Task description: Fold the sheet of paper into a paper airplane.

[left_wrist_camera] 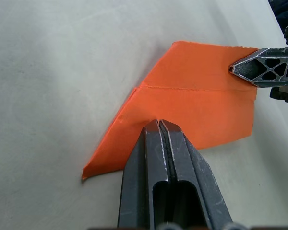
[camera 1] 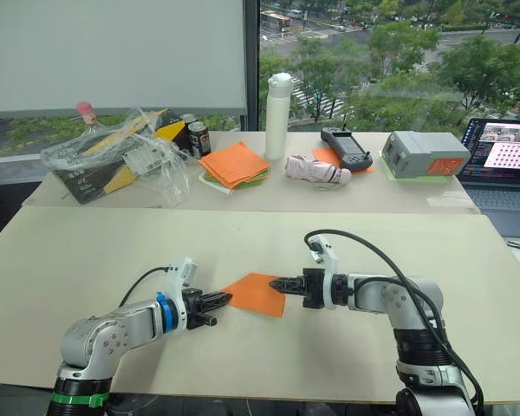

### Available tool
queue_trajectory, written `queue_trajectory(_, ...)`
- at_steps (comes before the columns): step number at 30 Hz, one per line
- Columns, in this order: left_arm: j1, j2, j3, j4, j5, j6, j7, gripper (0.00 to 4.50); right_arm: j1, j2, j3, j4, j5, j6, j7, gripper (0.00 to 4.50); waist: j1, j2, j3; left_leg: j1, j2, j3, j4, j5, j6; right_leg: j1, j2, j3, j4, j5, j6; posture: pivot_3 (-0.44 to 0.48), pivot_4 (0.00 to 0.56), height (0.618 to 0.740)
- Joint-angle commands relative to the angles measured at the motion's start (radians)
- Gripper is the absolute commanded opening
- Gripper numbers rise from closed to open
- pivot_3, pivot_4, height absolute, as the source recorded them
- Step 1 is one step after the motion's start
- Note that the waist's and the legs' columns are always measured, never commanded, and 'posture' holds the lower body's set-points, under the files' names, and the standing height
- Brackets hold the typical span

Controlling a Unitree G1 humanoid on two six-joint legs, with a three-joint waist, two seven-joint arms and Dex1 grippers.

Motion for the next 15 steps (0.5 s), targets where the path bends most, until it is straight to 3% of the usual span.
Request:
queue_trajectory(1,0.027,0.003,-0.026,0.006,0.013,0.038,0.012,0.00,0.012,-0.042,0.057,-0.049,-0.017,-0.069,0.032,0.03,0.001,0.000,0.000,0.000,0.000,0.000,0.000,0.000,0.000,0.000,0.000,0.000,0.000,0.000,0.000,0.000,0.150,0.740)
queue_trajectory(8,0.026,0.006,-0.026,0.006,0.012,0.040,0.009,0.00,0.080,-0.196,0.269,-0.164,-0.200,-0.451,0.152,0.03,0.003,0.000,0.000,-0.002,0.000,0.000,0.000,0.000,0.000,0.000,0.000,0.000,-0.003,0.000,0.000,0.000,0.150,0.740)
queue_trajectory(15,0.018,0.009,-0.028,0.012,0.015,0.039,0.006,0.00,0.132,-0.286,0.384,-0.162,-0.416,-0.904,0.257,0.03,0.006,0.000,0.000,-0.002,0.000,0.000,0.000,0.000,0.000,0.000,0.000,-0.001,-0.005,0.000,0.000,0.000,0.150,0.740)
